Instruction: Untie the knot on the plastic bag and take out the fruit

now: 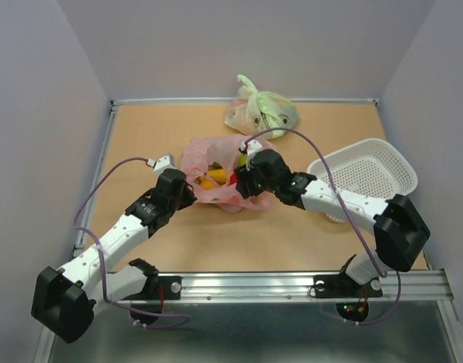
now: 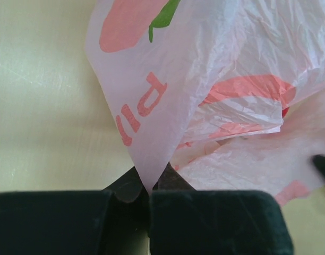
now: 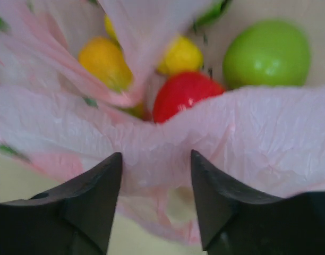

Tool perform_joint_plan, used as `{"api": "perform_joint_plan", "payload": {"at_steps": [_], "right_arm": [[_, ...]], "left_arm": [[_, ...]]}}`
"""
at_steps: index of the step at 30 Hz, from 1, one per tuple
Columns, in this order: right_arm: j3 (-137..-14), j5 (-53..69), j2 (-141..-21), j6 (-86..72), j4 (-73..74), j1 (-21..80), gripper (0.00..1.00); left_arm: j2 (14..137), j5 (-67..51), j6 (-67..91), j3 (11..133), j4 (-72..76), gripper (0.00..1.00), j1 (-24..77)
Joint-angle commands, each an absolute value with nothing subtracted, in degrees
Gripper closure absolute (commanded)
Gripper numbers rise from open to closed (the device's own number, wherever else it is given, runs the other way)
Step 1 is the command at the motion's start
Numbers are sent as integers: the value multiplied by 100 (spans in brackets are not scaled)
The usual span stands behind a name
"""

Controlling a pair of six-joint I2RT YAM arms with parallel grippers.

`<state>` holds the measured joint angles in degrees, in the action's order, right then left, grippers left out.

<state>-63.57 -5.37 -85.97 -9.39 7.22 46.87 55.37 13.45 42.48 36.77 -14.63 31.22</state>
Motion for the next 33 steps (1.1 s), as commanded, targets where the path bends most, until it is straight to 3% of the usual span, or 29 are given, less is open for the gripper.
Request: {"api": "perform_joint_plan", "payload": {"at_steps": [1, 2, 5, 8, 11, 13, 14, 18, 24, 25, 33], "right_arm": [[-5383, -369, -8527, -1361, 633, 4772, 45], [-5188, -352, -8464, -1545, 520, 4790, 53], [-4468, -290, -8315, -1906, 352, 4843, 62], [-4036, -421, -8245, -2126, 203, 4878, 63], [-3754, -562, -8174, -2232, 44, 4887, 64], [-3692, -606, -8156, -2250, -121, 4887, 64], [-3657, -606, -8156, -2259, -149, 4887, 64], [-3577, -677, -8148, -2294, -272, 4895, 63], [-3367, -712, -8130, -2338, -466, 4895, 60], [-3349, -712, -8121, -2338, -483, 4887, 60], [-3234, -765, -8060, -2329, -554, 4887, 57]], "left_arm": [[5441, 1380, 4298, 3674, -1292, 93, 3173], [5423, 1432, 4315, 3656, -1301, 90, 3173], [5440, 1476, 4342, 3656, -1310, 84, 3173], [5502, 1442, 4298, 3709, -1292, 71, 3173], [5449, 1362, 4105, 3867, -1301, 54, 3173], [5353, 1336, 3754, 4077, -1336, 35, 3182], [5266, 1310, 3614, 4278, -1397, 32, 3182], [5159, 1327, 2928, 4797, -1748, 8, 3199], [5361, 1125, 2005, 5739, -2100, 7, 3445], [5405, 1142, 1934, 5844, -2118, 1, 3515], [6502, 2801, 2424, 6274, -2205, 1, 4867]]}}
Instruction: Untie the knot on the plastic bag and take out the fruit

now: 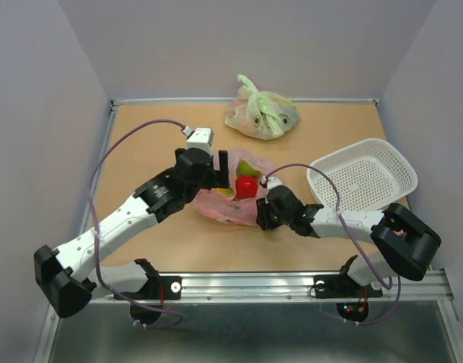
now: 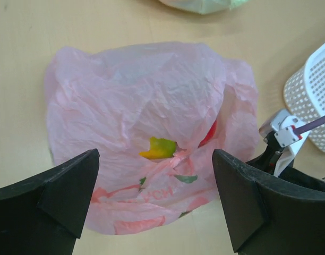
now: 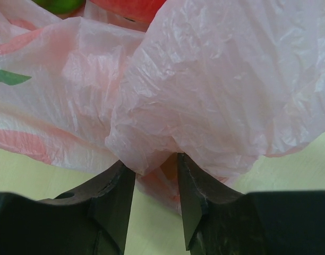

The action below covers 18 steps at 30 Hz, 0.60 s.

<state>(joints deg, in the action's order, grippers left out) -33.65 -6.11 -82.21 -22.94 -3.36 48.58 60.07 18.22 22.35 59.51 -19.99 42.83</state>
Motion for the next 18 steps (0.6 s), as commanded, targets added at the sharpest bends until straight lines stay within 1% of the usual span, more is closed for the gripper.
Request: {"api": "perform_joint_plan", "payload": {"at_steps": [1, 3, 4, 8, 12, 15, 18], "right_arm": [[-3226, -773, -8042, -2329, -554, 4887, 57], [-3199, -782, -8007, -2320, -571, 4887, 56], [-3191, -765, -7998, -2312, -571, 4887, 56], [-3112, -756, -7928, -2294, -571, 4887, 56], [-3032, -765, -7814, -2320, -571, 4895, 55], [-2962, -774, -7726, -2355, -571, 4887, 55], [-2883, -791, -7664, -2390, -580, 4887, 55]], "left_arm": [[6817, 3239, 2530, 6345, -2258, 1, 5008], [7118, 3750, 2750, 6616, -2538, 1, 5385], [7380, 4205, 3082, 6723, -2662, 1, 5509], [7997, 4929, 3480, 7250, -3171, 1, 5985], [8682, 5536, 4112, 7812, -3936, 2, 6029], [9175, 5914, 4507, 7997, -4375, 2, 6038], [9702, 6301, 4946, 8374, -4936, 5, 5986]]}}
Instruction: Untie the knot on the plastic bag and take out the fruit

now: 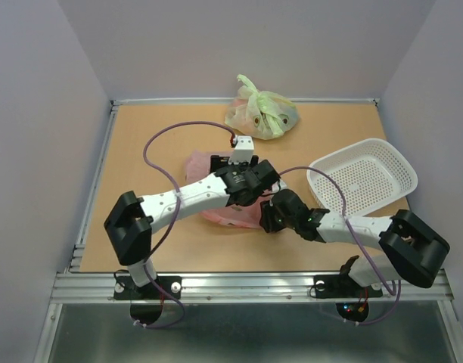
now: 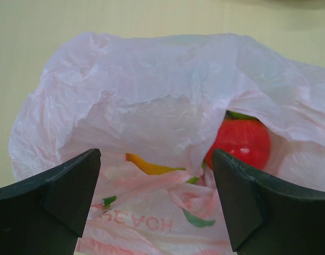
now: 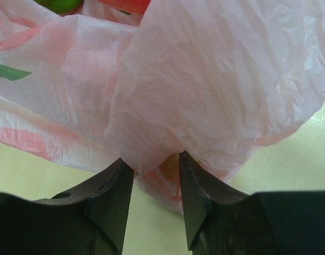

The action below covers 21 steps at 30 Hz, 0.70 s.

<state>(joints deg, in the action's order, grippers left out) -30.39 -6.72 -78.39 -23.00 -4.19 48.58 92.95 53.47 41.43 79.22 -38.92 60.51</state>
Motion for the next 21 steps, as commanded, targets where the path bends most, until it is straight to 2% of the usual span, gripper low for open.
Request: {"api": "perform_joint_plan", "payload": {"at_steps": [1, 5, 7, 9, 11, 13, 14, 16, 19, 21], "right_arm": [[-2857, -800, -7647, -2399, -580, 4895, 55], [-2707, -931, -7541, -2514, -571, 4887, 55], [-2593, -1045, -7506, -2715, -571, 4895, 55], [-2540, -1072, -7541, -2856, -580, 4887, 55], [-2496, -1107, -7664, -2961, -580, 4887, 55], [-2461, -1142, -7743, -3093, -580, 4895, 55], [-2435, -1195, -7804, -3181, -580, 4887, 55], [-2408, -1239, -7822, -3243, -580, 4887, 55], [-2382, -1248, -7770, -3278, -580, 4887, 55], [-2443, -1204, -7674, -3165, -571, 4896, 55]], "left_arm": [[9851, 6380, 5053, 8463, -5096, 6, 5959], [10502, 6803, 5387, 8867, -5869, 11, 5696], [10547, 7162, 5406, 9148, -6379, 17, 5477], [10398, 7409, 4925, 9272, -6242, 21, 5266], [10040, 7366, 3627, 9352, -5742, 26, 4862], [9696, 6858, 2685, 9142, -4557, 33, 4589], [9338, 6246, 1828, 9036, -3813, 36, 4318], [9028, 5654, 1347, 8764, -3333, 51, 4175], [8667, 4696, 923, 8518, -2892, 63, 4131], [8614, 3800, 809, 8350, -2760, 68, 4131]]}}
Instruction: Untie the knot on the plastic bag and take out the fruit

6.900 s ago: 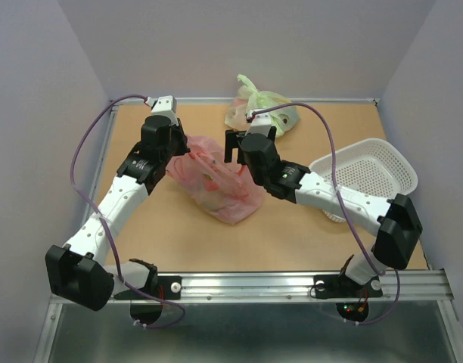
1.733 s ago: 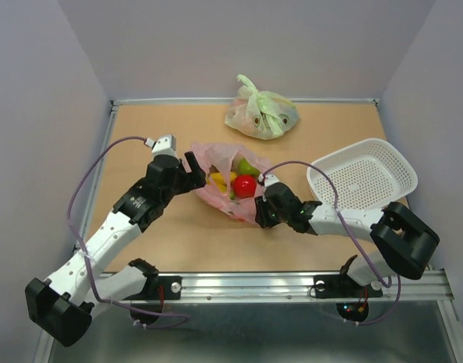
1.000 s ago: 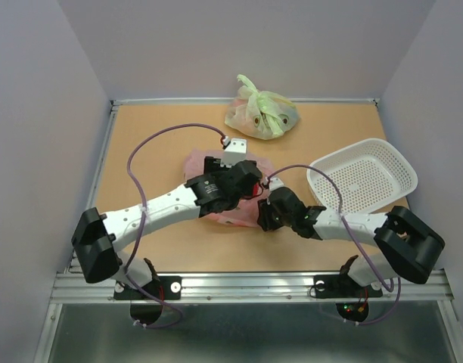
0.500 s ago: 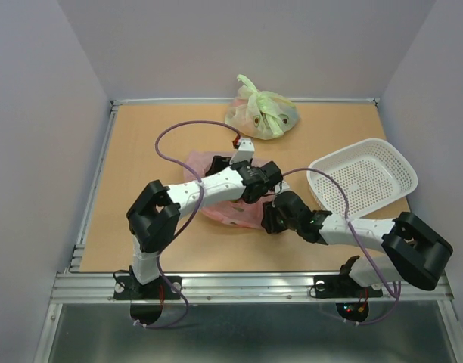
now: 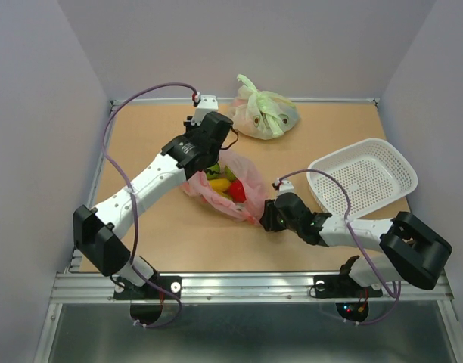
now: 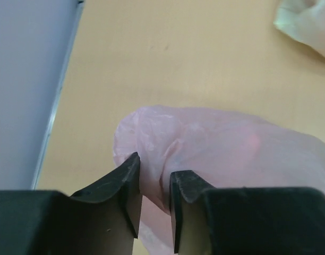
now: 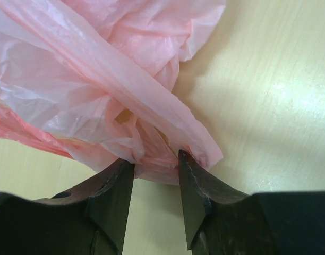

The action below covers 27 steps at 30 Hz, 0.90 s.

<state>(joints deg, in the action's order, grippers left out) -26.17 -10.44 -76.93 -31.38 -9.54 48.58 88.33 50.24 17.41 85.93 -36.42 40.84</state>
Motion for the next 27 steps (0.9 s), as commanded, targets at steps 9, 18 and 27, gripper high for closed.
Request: {"api": "perform_joint_plan", "payload": {"at_steps": [9, 18, 27], "right_arm": [[-2979, -879, -6733, -2444, -143, 4895, 48], [-4586, -686, -5959, -1820, 1045, 4887, 28], [-5589, -1028, -7337, -1108, 976, 4887, 24]], "left_arm": [[8289, 2162, 721, 7409, -2101, 100, 4131], [7858, 2004, 615, 6996, -1775, 100, 4131], [7656, 1898, 615, 6943, -1688, 100, 4131]]}}
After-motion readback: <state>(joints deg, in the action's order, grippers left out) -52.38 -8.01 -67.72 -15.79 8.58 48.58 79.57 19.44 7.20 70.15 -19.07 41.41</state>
